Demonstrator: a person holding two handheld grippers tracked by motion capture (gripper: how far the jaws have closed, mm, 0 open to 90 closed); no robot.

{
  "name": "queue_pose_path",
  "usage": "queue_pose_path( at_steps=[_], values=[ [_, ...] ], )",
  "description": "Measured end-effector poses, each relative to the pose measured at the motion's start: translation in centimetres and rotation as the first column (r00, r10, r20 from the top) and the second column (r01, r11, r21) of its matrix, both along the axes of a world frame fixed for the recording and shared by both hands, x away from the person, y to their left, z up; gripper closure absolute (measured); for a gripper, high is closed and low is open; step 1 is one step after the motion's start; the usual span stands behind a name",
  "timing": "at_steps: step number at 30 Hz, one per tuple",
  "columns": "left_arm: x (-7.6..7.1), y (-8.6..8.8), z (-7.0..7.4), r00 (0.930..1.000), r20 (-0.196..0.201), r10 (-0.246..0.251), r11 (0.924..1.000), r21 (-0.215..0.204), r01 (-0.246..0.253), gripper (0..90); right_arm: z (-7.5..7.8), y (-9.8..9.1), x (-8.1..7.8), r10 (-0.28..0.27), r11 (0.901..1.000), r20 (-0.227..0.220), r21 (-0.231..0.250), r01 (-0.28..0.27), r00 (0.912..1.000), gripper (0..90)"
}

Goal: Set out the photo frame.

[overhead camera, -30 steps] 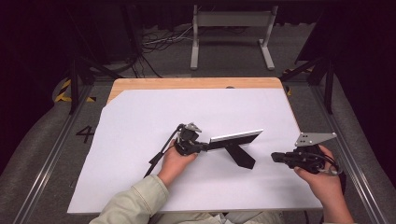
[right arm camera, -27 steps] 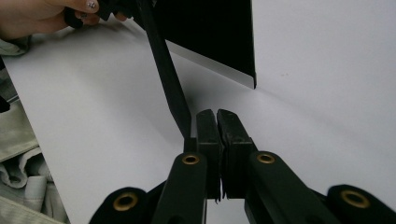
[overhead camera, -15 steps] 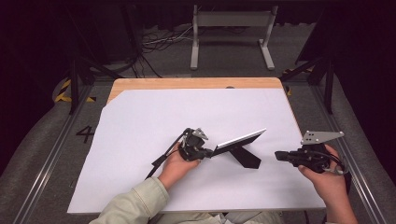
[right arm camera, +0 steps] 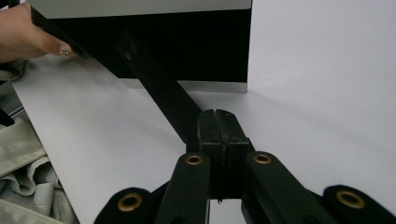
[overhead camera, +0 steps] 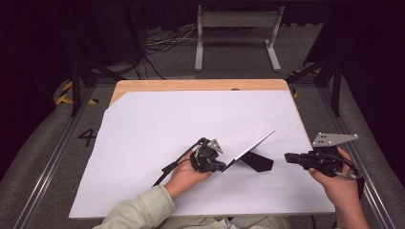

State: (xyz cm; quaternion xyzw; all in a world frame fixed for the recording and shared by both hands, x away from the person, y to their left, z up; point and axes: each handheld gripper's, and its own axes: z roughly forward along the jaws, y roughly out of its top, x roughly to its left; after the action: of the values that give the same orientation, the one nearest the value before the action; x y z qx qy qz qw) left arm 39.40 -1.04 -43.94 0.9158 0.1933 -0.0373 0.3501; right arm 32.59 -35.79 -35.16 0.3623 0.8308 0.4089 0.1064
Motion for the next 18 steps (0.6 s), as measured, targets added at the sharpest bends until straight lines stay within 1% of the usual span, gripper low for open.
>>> queue_pose_path(
  at_steps=[1, 2, 4, 6, 7, 11, 13, 18],
  values=[
    [0.0, 0.0, 0.0, 1.0000, 0.000, 0.000, 1.0000, 0.000, 0.000, 90.0, 0.0, 0.0, 0.0, 0.000, 1.0000, 0.000, 0.000, 0.000, 1.0000, 90.0],
    [-0.1, -0.2, 0.0, 0.9999, -0.001, -0.015, 0.9999, 0.006, 0.015, 90.0, 0.1, 0.0, 0.0, -0.003, 1.0000, 0.001, 0.001, 0.003, 1.0000, 90.0],
    [-0.3, -0.3, 0.0, 0.9998, -0.004, -0.022, 0.9998, 0.002, 0.022, 90.0, 0.1, -0.1, -0.1, -0.005, 1.0000, 0.002, 0.001, 0.005, 1.0000, 90.0],
    [-0.6, -0.7, 0.0, 0.9987, -0.012, -0.050, 0.9987, 0.006, 0.050, 90.0, 0.2, -0.1, -0.1, -0.008, 1.0000, 0.002, 0.006, 0.008, 1.0000, 90.0],
    [-0.6, -0.8, -0.1, 0.9984, -0.023, -0.052, 0.9986, 0.005, 0.053, 90.0, 0.2, -0.1, -0.1, -0.007, 1.0000, 0.002, 0.004, 0.007, 1.0000, 90.0],
    [-0.9, -1.2, 0.0, 0.9971, -0.025, -0.071, 0.9974, 0.010, 0.072, 90.0, 0.3, -0.2, -0.2, -0.009, 0.9999, 0.005, 0.006, 0.009, 0.9999, 90.0],
    [-1.0, -1.2, -0.1, 0.9969, -0.028, -0.073, 0.9973, 0.005, 0.074, 90.0, 0.3, -0.2, -0.2, -0.009, 0.9999, 0.005, 0.007, 0.009, 0.9999, 90.0],
    [-1.6, -1.8, -0.1, 0.9943, -0.033, -0.101, 0.9949, 0.005, 0.101, 90.0, 0.3, -0.1, -0.2, -0.008, 0.9999, 0.004, 0.006, 0.008, 1.0000, 90.0]
  ],
)
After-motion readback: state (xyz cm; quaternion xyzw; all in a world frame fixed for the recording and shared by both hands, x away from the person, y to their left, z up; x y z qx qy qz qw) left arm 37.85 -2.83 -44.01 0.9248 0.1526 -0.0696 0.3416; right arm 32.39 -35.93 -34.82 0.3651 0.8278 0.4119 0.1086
